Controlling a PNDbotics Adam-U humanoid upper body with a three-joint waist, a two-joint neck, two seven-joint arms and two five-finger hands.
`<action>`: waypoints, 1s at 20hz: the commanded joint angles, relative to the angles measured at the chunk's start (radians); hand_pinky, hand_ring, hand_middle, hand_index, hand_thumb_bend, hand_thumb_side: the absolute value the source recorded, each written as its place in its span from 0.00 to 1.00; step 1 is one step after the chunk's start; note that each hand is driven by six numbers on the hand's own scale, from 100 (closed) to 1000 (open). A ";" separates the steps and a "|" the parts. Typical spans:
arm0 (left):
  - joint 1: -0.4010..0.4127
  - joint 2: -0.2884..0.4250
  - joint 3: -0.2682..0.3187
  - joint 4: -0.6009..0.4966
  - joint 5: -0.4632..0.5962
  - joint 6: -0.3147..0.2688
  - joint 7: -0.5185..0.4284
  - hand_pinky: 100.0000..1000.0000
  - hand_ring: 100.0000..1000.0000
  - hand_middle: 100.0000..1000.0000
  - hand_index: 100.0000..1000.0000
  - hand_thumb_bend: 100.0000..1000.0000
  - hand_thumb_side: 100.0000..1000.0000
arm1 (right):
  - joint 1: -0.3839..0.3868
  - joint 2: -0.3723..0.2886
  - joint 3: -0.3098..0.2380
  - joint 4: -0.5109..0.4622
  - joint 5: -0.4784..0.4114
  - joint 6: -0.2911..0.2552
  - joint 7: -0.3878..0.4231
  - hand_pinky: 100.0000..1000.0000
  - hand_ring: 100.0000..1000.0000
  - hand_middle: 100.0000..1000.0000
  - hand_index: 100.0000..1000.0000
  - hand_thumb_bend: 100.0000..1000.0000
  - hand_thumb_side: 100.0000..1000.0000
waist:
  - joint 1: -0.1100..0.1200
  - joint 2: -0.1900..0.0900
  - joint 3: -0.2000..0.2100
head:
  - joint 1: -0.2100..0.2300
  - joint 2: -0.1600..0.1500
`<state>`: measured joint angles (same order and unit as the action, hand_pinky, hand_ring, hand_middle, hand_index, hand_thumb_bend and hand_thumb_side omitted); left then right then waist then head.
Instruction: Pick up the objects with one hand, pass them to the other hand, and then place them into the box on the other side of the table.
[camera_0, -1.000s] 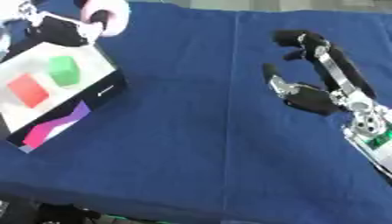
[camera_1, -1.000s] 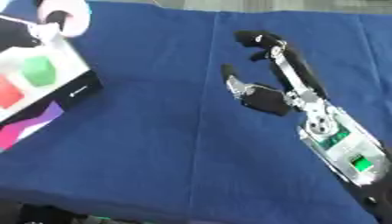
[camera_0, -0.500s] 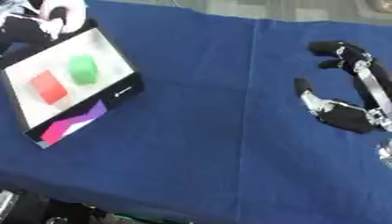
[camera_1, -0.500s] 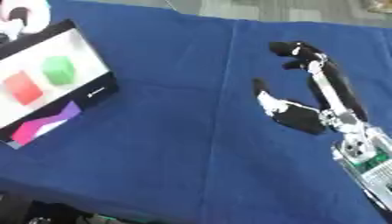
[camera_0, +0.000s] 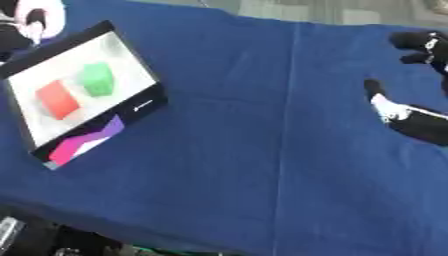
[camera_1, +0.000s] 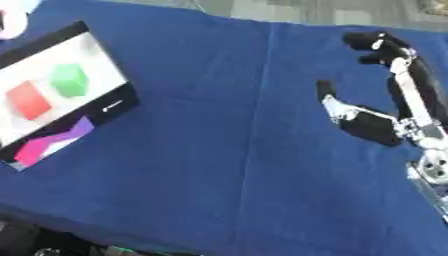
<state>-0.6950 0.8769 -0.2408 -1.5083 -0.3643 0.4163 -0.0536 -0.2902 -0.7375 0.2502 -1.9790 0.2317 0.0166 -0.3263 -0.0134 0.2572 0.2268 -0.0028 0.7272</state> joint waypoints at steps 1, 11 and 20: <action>-0.011 0.019 0.020 0.026 -0.018 -0.007 0.013 0.75 0.52 0.40 0.29 0.00 0.00 | -0.011 -0.029 -0.012 -0.021 -0.009 -0.003 -0.005 0.72 0.81 0.75 0.81 0.21 0.20 | 0.005 -0.012 -0.002 | 0.002 -0.003; 0.005 0.005 0.009 0.102 -0.050 -0.022 -0.006 0.75 0.54 0.42 0.32 0.00 0.00 | -0.011 -0.023 -0.012 -0.021 -0.015 -0.013 -0.016 0.72 0.81 0.75 0.81 0.22 0.19 | 0.003 -0.006 -0.011 | 0.046 -0.006; 0.018 -0.001 -0.003 0.138 -0.094 -0.032 -0.060 0.78 0.61 0.51 0.54 0.22 0.00 | -0.006 -0.026 -0.018 -0.021 -0.017 -0.013 -0.026 0.72 0.81 0.75 0.81 0.22 0.19 | 0.000 -0.004 -0.011 | 0.057 -0.006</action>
<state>-0.6671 0.8506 -0.2563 -1.3656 -0.4501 0.3861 -0.1078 -0.2899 -0.7371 0.2464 -1.9790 0.2211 0.0043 -0.3465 -0.0174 0.2666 0.2143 0.0508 0.7272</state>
